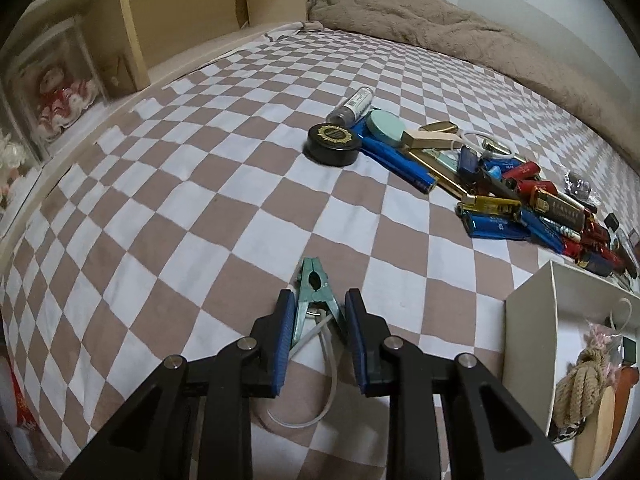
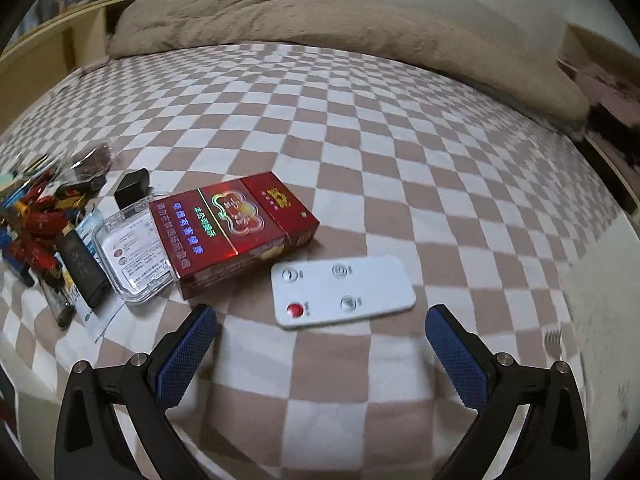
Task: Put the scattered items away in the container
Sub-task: 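Grasp the white remote control with the right tool while the left tool holds the clothespin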
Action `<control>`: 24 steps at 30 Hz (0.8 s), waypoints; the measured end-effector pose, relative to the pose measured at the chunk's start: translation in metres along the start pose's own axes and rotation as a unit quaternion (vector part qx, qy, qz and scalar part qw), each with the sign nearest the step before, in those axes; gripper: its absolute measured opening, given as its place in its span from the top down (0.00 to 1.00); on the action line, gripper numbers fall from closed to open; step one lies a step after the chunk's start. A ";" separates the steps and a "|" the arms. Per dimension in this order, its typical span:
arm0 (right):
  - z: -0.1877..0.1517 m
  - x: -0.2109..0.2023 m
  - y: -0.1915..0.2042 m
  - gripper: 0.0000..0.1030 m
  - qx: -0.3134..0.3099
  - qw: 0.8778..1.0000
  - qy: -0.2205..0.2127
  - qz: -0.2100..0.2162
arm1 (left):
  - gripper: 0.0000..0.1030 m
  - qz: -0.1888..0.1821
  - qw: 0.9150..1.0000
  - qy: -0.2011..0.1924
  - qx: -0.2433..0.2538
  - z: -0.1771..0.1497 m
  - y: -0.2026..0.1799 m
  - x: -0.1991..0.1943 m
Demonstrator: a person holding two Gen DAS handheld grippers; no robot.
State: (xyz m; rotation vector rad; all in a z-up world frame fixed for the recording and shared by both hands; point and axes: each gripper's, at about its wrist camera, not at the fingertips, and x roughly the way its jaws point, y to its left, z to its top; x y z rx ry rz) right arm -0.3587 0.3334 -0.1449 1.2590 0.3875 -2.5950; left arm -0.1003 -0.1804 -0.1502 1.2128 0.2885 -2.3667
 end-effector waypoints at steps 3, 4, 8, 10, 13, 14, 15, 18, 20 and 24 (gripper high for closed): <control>-0.002 0.011 -0.002 0.00 -0.023 0.999 0.019 0.021 | 0.75 -0.001 1.000 0.001 0.002 0.000 -0.003 0.000; -0.002 0.016 -0.004 0.00 -0.029 0.999 0.030 0.030 | 0.75 -0.001 1.000 0.001 0.005 0.000 -0.005 0.000; 0.003 0.028 -0.024 0.00 -0.012 0.997 0.046 0.056 | 0.75 0.004 1.000 0.000 0.015 -0.001 -0.008 0.000; 0.006 0.035 -0.034 0.00 0.000 0.996 0.052 0.069 | 0.75 0.004 1.000 -0.001 0.016 -0.001 -0.007 0.000; 0.008 0.040 -0.038 0.05 0.007 0.995 0.051 0.087 | 0.75 0.006 1.000 0.000 0.017 -0.001 -0.007 0.000; 0.008 0.040 -0.036 0.08 0.005 0.995 0.048 0.086 | 0.75 0.009 1.000 0.000 0.018 -0.001 -0.008 0.000; 0.008 0.038 -0.033 0.15 0.004 0.996 0.044 0.084 | 0.75 0.012 1.000 0.000 0.021 -0.001 -0.008 0.000; 0.006 0.035 -0.021 0.15 0.010 0.998 0.041 0.055 | 0.75 0.018 1.000 0.001 0.024 -0.002 -0.009 0.001; 0.001 0.030 -0.014 0.15 0.029 0.998 0.038 0.040 | 0.75 0.015 1.000 0.000 0.019 -0.002 -0.009 0.001; -0.011 0.019 -0.002 0.15 0.041 0.998 0.029 0.024 | 0.74 0.003 1.000 0.001 -0.008 -0.003 -0.002 0.002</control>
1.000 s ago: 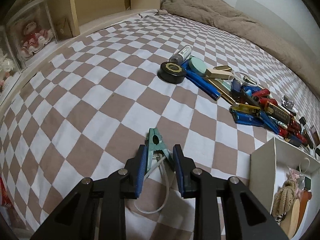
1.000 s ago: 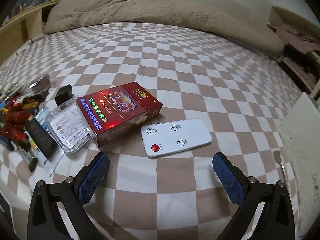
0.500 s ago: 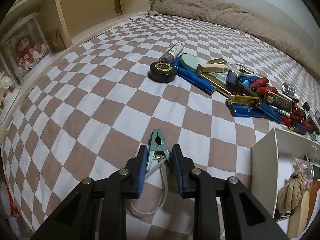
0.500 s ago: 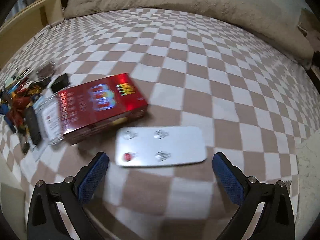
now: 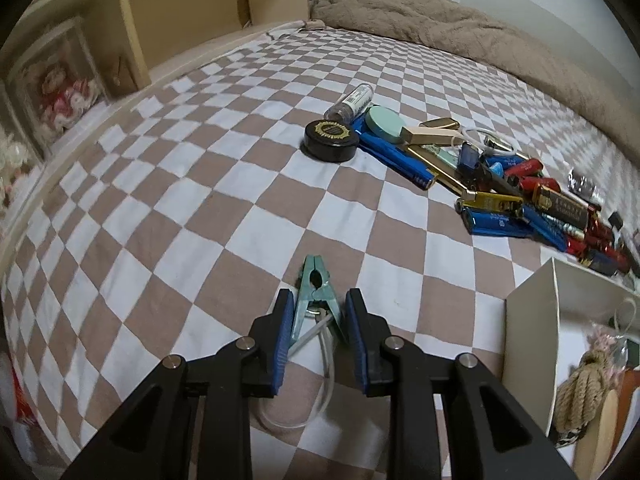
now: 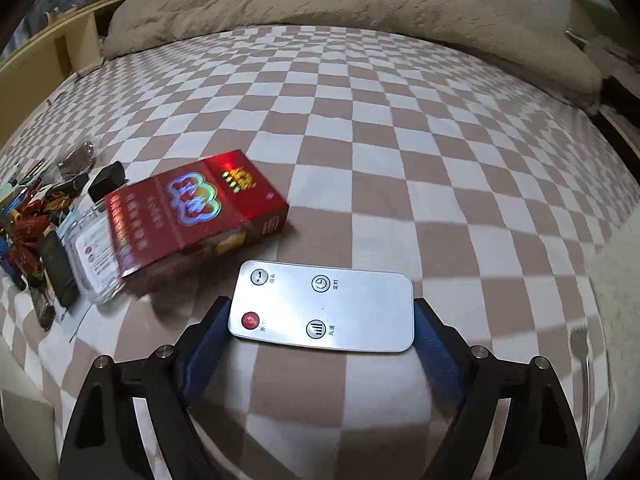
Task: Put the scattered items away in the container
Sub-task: 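Grasp the white remote control with the right tool while the left tool holds the clothespin, then carry the remote toward the tray with the right tool while the left tool drops the clothespin inside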
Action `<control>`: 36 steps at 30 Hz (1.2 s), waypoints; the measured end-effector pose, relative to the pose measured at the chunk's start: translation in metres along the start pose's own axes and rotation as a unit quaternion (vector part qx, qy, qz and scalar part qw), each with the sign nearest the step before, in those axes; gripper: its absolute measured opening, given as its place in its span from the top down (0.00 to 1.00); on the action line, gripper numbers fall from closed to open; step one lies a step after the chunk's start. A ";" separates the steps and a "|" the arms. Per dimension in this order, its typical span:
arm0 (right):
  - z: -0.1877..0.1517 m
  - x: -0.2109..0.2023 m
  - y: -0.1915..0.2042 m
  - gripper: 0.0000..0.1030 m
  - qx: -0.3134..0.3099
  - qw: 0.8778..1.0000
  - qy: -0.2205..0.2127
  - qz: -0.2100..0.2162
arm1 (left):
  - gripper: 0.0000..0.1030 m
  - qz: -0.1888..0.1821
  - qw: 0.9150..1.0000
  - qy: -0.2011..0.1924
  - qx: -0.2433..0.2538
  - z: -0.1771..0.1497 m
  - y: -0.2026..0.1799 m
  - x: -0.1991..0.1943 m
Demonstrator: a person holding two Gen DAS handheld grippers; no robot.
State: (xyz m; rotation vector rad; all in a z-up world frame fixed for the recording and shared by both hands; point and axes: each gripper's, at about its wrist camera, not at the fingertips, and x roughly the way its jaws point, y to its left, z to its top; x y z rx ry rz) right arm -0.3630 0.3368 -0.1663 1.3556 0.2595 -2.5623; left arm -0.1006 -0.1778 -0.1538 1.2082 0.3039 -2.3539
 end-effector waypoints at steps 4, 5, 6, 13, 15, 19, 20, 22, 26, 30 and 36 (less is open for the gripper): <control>-0.011 -0.013 0.003 0.15 0.012 1.000 0.000 -0.001 | 0.73 0.002 1.000 -0.001 0.000 -0.002 -0.003 -0.002; -0.013 -0.015 0.004 0.15 0.015 1.000 0.000 0.000 | 0.72 0.000 1.000 -0.001 0.000 -0.003 -0.003 -0.003; -0.014 -0.018 0.001 0.15 0.016 1.000 0.000 0.001 | 0.72 -0.003 1.000 0.000 -0.001 -0.004 -0.003 -0.003; -0.040 -0.040 -0.001 0.15 0.029 1.000 0.001 0.007 | 0.52 -0.033 0.999 0.006 -0.013 -0.010 -0.004 -0.008; -0.039 -0.040 0.006 0.15 0.031 1.000 0.002 0.005 | 0.53 -0.031 0.999 0.009 -0.010 -0.010 -0.005 -0.007; -0.042 -0.050 0.020 0.15 0.037 0.999 0.000 0.016 | 0.70 -0.028 1.000 0.009 -0.007 -0.012 -0.004 -0.009; -0.041 -0.053 0.026 0.15 0.039 0.999 -0.003 0.022 | 0.70 -0.033 0.999 0.009 -0.011 -0.012 -0.002 -0.010; -0.040 -0.060 0.038 0.15 0.041 0.998 -0.012 0.035 | 0.70 -0.042 0.999 0.009 -0.020 -0.013 0.002 -0.010; -0.037 -0.074 0.056 0.15 0.048 0.997 -0.025 0.055 | 0.70 -0.047 0.998 0.008 -0.028 -0.013 0.003 -0.011; -0.036 -0.092 0.057 0.15 0.083 0.994 -0.043 0.065 | 0.70 -0.057 0.998 0.004 -0.040 -0.012 0.007 -0.013; -0.049 -0.118 0.050 0.15 0.146 0.984 -0.067 0.074 | 0.70 -0.086 0.994 -0.006 -0.060 -0.014 0.011 -0.021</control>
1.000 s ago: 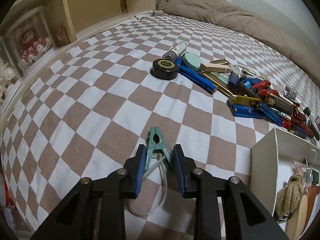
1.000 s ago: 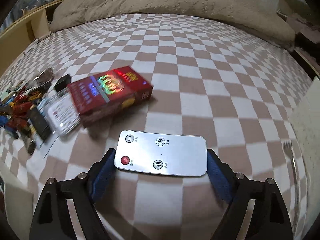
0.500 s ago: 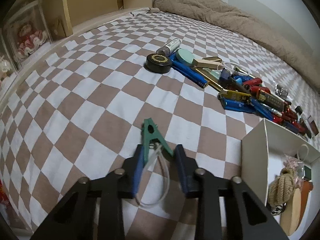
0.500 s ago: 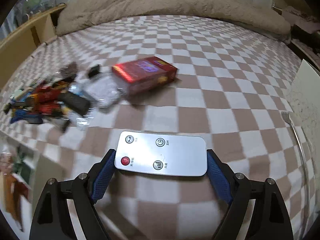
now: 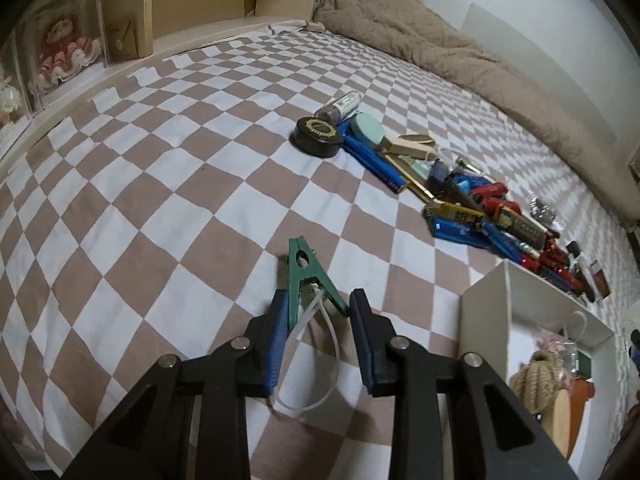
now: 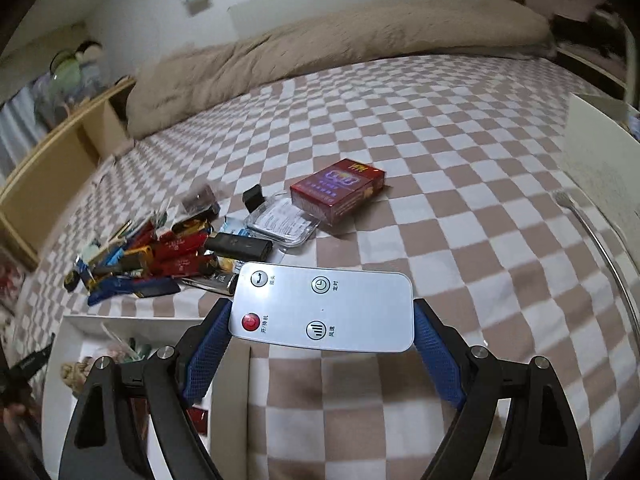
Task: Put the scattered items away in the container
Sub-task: 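Carry the remote toward the tray with the right tool while the left tool drops the clothespin inside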
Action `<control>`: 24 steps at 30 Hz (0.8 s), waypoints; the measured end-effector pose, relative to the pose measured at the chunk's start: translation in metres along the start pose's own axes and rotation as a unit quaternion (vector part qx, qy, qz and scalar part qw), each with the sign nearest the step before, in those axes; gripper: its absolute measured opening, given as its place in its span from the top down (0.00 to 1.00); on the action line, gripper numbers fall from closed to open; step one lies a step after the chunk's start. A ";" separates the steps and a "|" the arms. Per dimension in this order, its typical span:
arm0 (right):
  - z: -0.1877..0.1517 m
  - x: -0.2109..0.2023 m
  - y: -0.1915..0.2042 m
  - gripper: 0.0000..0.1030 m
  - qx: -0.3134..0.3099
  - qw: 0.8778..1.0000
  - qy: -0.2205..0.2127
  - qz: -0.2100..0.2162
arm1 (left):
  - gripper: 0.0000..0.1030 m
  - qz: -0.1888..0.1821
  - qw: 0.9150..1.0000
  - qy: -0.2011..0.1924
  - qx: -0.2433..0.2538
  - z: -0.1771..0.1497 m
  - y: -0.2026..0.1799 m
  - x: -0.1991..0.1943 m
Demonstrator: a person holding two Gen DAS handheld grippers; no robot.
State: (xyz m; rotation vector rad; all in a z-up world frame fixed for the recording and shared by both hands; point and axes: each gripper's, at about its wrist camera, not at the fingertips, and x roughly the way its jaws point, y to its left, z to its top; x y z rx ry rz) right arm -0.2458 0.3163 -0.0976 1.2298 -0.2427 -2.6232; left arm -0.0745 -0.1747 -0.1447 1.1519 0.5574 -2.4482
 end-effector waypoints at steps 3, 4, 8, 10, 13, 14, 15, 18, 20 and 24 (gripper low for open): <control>-0.008 -0.009 -0.001 0.15 0.015 1.000 -0.007 -0.004 | 0.70 -0.016 1.000 -0.014 0.006 0.000 -0.005 -0.008; -0.011 -0.012 -0.001 0.15 0.019 1.000 -0.009 -0.003 | 0.70 -0.020 0.999 -0.022 0.012 -0.001 -0.009 -0.012; -0.016 -0.021 0.004 0.15 0.023 0.999 -0.024 -0.008 | 0.70 -0.042 0.997 -0.047 0.038 -0.003 -0.022 -0.025; -0.018 -0.026 0.006 0.15 0.025 0.999 -0.034 -0.009 | 0.70 -0.045 0.997 -0.052 0.046 -0.004 -0.026 -0.028; -0.019 -0.034 0.012 0.15 0.026 0.998 -0.052 -0.014 | 0.70 -0.048 0.995 -0.063 0.055 -0.004 -0.030 -0.031; -0.019 -0.037 0.015 0.15 0.024 0.998 -0.058 -0.015 | 0.70 -0.049 0.995 -0.067 0.055 -0.003 -0.031 -0.033; -0.020 -0.040 0.018 0.15 0.022 0.998 -0.065 -0.014 | 0.70 -0.049 0.995 -0.074 0.054 -0.003 -0.031 -0.037; -0.024 -0.049 0.025 0.15 0.022 0.996 -0.082 -0.001 | 0.70 -0.052 0.993 -0.097 0.051 -0.005 -0.031 -0.050; -0.028 -0.055 0.030 0.15 0.020 0.996 -0.090 0.001 | 0.70 -0.057 0.991 -0.110 0.050 -0.006 -0.030 -0.057; -0.031 -0.068 0.039 0.15 0.015 0.994 -0.107 0.008 | 0.70 -0.078 0.988 -0.118 0.060 -0.008 -0.034 -0.065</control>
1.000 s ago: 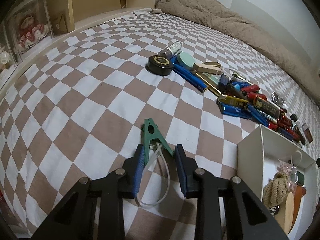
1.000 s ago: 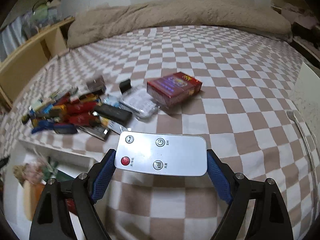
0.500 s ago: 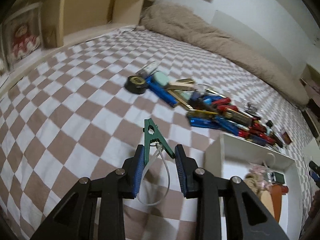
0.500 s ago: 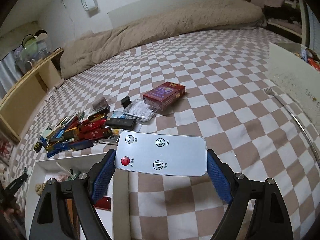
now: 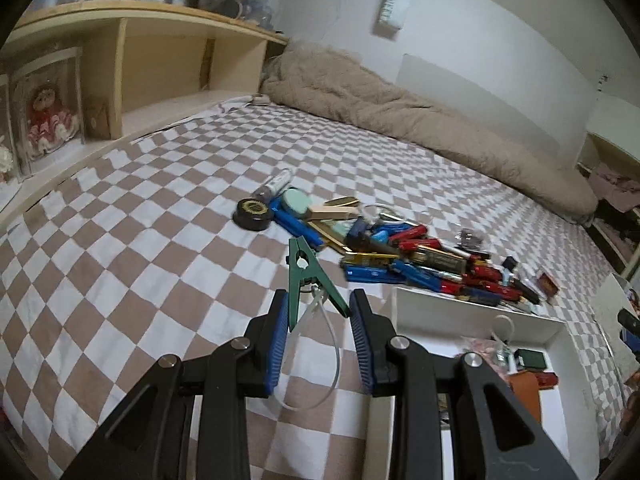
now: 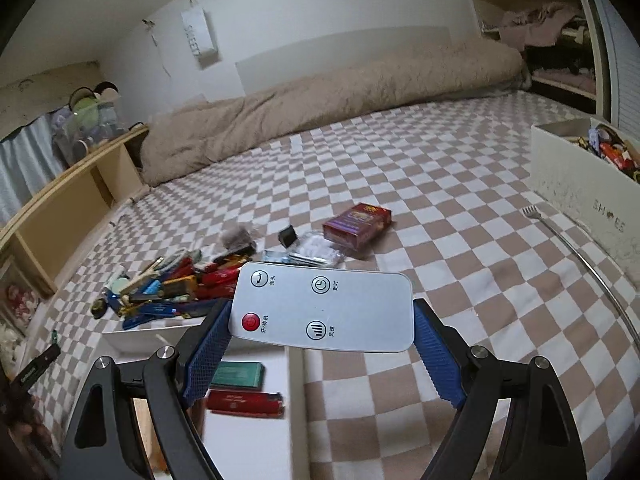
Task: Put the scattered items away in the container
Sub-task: 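Carry the remote toward the tray with the right tool while the left tool drops the clothespin inside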
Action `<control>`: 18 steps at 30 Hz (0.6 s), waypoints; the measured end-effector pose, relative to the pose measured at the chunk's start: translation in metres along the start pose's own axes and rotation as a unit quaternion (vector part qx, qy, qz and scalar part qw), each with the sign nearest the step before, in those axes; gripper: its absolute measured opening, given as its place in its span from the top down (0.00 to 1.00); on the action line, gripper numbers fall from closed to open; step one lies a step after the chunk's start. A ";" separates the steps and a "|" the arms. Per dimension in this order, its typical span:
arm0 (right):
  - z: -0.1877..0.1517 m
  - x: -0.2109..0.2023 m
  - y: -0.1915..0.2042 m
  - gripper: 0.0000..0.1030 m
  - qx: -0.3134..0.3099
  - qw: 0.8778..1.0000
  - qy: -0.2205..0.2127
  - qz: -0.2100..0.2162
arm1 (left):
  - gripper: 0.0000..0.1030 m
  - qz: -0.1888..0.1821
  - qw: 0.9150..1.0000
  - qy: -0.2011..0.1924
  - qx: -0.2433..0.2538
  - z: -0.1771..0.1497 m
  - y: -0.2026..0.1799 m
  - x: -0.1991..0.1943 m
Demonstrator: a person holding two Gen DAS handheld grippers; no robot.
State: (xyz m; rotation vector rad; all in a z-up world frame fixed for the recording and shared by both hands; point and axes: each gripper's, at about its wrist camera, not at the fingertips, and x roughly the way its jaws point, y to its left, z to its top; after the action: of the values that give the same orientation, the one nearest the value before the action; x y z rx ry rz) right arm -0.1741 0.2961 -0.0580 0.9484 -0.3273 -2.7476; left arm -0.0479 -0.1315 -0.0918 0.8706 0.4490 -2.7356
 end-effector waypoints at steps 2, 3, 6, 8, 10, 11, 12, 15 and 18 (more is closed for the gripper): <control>0.001 -0.007 0.003 0.15 0.000 1.000 -0.010 0.005 | 0.70 -0.008 1.000 -0.004 0.008 0.000 -0.004 -0.004; 0.001 -0.010 0.005 0.15 0.000 1.000 -0.015 0.007 | 0.70 -0.010 1.000 -0.008 0.014 0.000 -0.007 -0.006; 0.001 -0.016 0.012 0.15 -0.005 1.000 -0.022 0.016 | 0.70 -0.018 0.999 -0.014 0.030 -0.001 -0.017 -0.012; 0.001 -0.018 0.017 0.15 -0.011 1.000 -0.021 0.019 | 0.70 -0.029 0.999 -0.008 0.032 0.000 -0.022 -0.014; 0.000 -0.022 0.023 0.15 -0.019 0.999 -0.023 0.022 | 0.70 -0.038 0.998 -0.008 0.039 0.003 -0.030 -0.022; -0.001 -0.024 0.025 0.15 -0.023 0.999 -0.025 0.022 | 0.70 -0.041 0.998 -0.013 0.047 0.004 -0.035 -0.027; -0.001 -0.027 0.028 0.15 -0.026 0.999 -0.027 0.022 | 0.70 -0.044 0.997 -0.020 0.056 0.004 -0.040 -0.034; -0.003 -0.036 0.034 0.15 -0.030 0.999 -0.031 0.029 | 0.70 -0.061 0.995 -0.030 0.073 0.003 -0.055 -0.052; -0.006 -0.043 0.039 0.15 -0.033 0.998 -0.031 0.035 | 0.70 -0.075 0.993 -0.030 0.085 -0.001 -0.069 -0.062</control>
State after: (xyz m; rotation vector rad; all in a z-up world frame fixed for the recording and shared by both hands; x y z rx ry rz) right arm -0.1317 0.2695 -0.0271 0.8207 -0.2732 -2.7097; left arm -0.0194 -0.0593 -0.0402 0.8231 0.2819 -2.9641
